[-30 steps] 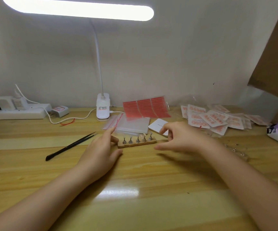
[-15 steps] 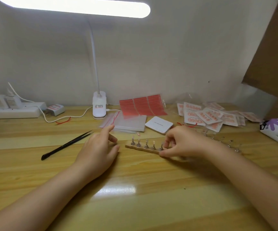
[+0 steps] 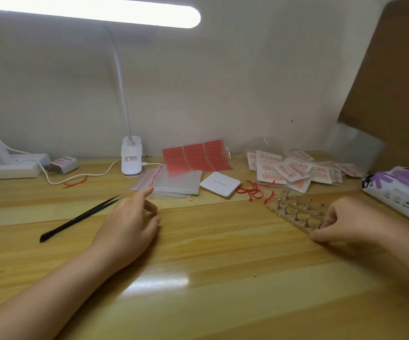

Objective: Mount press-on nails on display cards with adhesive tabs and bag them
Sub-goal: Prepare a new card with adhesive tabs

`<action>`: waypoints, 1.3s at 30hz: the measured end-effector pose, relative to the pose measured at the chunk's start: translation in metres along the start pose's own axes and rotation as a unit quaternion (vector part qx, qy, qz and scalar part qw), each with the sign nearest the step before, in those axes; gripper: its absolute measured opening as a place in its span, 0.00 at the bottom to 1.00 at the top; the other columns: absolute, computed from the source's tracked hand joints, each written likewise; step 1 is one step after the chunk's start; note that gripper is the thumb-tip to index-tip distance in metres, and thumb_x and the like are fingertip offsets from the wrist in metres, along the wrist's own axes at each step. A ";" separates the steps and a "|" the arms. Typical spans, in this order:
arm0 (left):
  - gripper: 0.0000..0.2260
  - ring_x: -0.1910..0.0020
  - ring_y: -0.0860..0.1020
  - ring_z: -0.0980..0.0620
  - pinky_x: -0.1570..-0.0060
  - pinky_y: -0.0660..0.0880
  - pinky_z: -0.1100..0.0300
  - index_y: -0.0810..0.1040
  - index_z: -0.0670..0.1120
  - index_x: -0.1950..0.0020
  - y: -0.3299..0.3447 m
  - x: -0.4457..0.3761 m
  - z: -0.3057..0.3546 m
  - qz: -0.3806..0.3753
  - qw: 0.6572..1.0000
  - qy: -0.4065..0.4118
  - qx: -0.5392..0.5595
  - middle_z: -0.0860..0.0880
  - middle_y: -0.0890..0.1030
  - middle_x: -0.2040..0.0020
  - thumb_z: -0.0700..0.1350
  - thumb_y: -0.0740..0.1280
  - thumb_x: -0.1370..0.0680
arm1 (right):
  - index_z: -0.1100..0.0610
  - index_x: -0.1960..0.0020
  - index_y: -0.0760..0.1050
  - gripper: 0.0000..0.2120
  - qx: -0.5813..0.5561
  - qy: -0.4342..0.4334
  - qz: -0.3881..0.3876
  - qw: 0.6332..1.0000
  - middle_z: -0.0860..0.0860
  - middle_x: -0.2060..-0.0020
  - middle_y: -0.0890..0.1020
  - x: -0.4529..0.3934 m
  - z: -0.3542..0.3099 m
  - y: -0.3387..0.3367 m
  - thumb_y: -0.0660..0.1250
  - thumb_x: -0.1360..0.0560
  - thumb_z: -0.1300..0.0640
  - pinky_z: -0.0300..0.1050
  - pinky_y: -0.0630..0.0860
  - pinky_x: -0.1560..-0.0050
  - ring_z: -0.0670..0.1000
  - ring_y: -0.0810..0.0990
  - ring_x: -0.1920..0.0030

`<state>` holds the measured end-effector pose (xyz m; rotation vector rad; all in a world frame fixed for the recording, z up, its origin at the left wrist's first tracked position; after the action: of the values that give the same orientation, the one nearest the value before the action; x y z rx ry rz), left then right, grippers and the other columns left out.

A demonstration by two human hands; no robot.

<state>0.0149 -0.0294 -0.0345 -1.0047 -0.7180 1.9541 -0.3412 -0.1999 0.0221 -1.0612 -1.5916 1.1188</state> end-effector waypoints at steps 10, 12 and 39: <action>0.27 0.41 0.75 0.51 0.39 0.72 0.50 0.63 0.49 0.25 -0.001 0.001 0.000 -0.002 1.000 -0.002 0.005 0.56 0.78 0.46 0.45 0.68 0.23 | 0.50 0.65 0.80 0.17 0.077 -0.020 0.105 0.991 0.46 0.71 0.83 -0.015 -0.010 0.008 0.71 0.36 0.35 0.41 0.75 0.69 0.47 0.82 0.69; 0.27 0.42 0.75 0.51 0.39 0.72 0.51 0.63 0.49 0.25 -0.002 0.001 0.001 -0.001 1.000 -0.003 0.005 0.56 0.78 0.46 0.45 0.68 0.23 | 0.50 0.65 0.79 0.18 0.125 -0.015 0.125 0.984 0.47 0.71 0.82 -0.016 -0.010 0.007 0.69 0.35 0.35 0.40 0.70 0.71 0.47 0.81 0.68; 0.27 0.41 0.73 0.51 0.39 0.70 0.53 0.63 0.49 0.25 -0.003 0.002 0.004 0.002 1.000 -0.016 -0.011 0.56 0.77 0.46 0.46 0.67 0.22 | 0.56 0.59 0.79 0.13 -0.029 -0.265 0.109 0.958 0.51 0.58 0.82 -0.006 -0.209 0.048 0.64 0.27 0.47 0.47 0.78 0.59 0.53 0.80 0.56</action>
<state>0.0123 -0.0268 -0.0313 -0.9903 -0.7581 1.9744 -0.1315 -0.1531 0.0152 -1.0466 -1.9628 1.6146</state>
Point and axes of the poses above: each hand's wrist, its own x-axis away from the middle knuckle, its own y-axis out of the palm, z = x × y, the point moved 1 cm from there along -x, towards the middle knuckle
